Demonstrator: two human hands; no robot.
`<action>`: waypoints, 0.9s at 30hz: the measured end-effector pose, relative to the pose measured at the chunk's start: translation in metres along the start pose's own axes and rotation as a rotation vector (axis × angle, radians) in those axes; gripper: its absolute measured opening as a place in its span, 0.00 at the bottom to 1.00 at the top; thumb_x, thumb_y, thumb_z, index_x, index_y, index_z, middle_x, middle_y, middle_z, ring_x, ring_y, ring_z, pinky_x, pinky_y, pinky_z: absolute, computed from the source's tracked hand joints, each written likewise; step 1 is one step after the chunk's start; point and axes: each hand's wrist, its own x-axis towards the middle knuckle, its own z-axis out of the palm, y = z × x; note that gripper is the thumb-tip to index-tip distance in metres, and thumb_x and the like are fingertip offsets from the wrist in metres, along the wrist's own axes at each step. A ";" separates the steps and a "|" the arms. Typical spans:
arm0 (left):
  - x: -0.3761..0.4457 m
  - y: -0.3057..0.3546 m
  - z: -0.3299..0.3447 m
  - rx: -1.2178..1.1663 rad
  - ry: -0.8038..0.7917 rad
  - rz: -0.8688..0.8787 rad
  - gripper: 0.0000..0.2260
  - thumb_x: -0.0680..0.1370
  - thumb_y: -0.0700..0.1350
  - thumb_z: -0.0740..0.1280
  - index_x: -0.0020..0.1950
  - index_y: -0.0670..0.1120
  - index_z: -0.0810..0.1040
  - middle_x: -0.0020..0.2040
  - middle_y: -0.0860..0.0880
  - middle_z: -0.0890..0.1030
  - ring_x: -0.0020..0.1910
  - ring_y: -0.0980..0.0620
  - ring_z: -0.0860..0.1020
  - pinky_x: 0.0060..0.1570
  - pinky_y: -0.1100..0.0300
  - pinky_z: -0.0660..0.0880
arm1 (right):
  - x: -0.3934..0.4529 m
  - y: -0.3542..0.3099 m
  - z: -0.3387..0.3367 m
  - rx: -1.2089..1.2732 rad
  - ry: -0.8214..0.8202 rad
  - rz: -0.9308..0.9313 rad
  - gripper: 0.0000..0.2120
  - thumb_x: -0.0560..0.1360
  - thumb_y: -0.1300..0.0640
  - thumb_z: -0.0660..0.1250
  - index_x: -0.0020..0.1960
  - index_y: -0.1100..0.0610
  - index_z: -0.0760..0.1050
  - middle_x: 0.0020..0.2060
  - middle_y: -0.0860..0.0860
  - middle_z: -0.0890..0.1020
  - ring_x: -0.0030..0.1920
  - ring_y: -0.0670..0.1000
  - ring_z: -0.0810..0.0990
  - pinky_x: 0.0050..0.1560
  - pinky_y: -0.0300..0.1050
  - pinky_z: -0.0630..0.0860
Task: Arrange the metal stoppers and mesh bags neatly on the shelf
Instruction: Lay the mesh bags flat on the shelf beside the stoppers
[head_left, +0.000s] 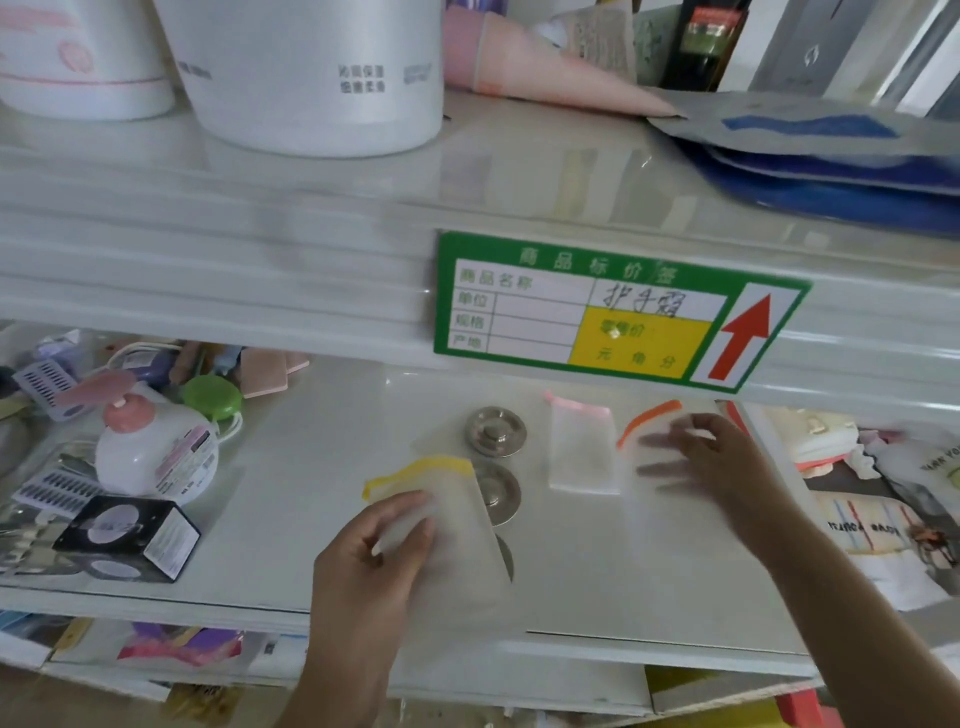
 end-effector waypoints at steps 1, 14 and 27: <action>0.001 -0.003 0.001 -0.001 -0.004 -0.008 0.12 0.73 0.34 0.74 0.46 0.51 0.86 0.46 0.61 0.87 0.46 0.61 0.83 0.48 0.59 0.79 | 0.012 -0.001 -0.006 -0.040 -0.011 -0.003 0.05 0.81 0.62 0.60 0.53 0.63 0.72 0.52 0.64 0.84 0.42 0.63 0.86 0.35 0.53 0.82; -0.006 -0.005 0.007 0.028 -0.072 0.000 0.12 0.69 0.44 0.70 0.50 0.54 0.85 0.50 0.60 0.87 0.52 0.60 0.82 0.50 0.63 0.75 | 0.112 0.059 -0.052 -0.497 0.297 0.155 0.13 0.74 0.63 0.71 0.53 0.71 0.77 0.50 0.68 0.82 0.38 0.61 0.81 0.43 0.56 0.84; -0.007 -0.003 0.038 -0.038 -0.287 0.027 0.16 0.76 0.31 0.69 0.57 0.50 0.82 0.54 0.55 0.86 0.50 0.60 0.83 0.46 0.71 0.75 | -0.073 0.030 0.079 0.187 -0.431 0.327 0.23 0.81 0.48 0.58 0.52 0.66 0.83 0.47 0.63 0.86 0.47 0.61 0.85 0.51 0.55 0.78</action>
